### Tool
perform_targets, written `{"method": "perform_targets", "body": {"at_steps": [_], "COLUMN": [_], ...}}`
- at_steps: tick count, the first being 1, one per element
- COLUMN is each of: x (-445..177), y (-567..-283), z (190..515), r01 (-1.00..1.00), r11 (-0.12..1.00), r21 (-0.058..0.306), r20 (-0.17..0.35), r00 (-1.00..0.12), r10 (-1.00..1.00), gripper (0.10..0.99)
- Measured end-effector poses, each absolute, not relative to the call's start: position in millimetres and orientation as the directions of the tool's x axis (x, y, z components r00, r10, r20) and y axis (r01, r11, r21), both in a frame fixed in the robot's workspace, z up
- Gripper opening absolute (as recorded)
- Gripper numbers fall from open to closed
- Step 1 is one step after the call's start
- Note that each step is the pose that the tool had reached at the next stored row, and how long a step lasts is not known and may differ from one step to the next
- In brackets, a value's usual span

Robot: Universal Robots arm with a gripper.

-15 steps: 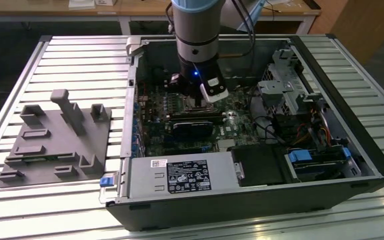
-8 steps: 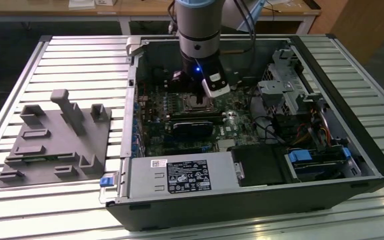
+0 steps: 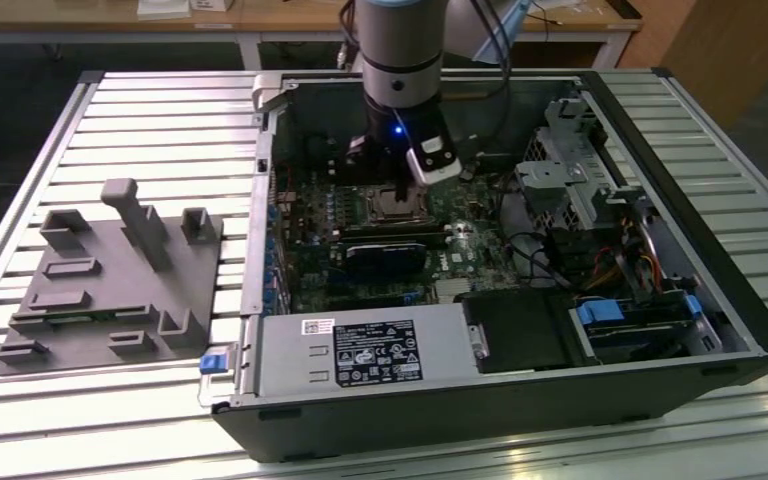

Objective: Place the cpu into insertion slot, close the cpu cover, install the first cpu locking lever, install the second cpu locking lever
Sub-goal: 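Install the second cpu locking lever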

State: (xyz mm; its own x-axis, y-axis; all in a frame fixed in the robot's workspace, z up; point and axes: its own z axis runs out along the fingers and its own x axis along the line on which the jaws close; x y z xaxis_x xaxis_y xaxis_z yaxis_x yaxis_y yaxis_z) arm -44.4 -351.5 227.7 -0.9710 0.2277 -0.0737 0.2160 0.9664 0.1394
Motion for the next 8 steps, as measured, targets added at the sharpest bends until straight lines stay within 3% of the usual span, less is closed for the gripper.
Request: {"method": "perform_targets", "body": {"at_steps": [8], "x": [-40.7], "y": [-345.3], "z": [227.1], "r01": [0.216], "r11": [0.967], "r21": [0.135], "r20": [-0.073], "r00": [-0.971], "r10": [0.227], "gripper": [0.106]}}
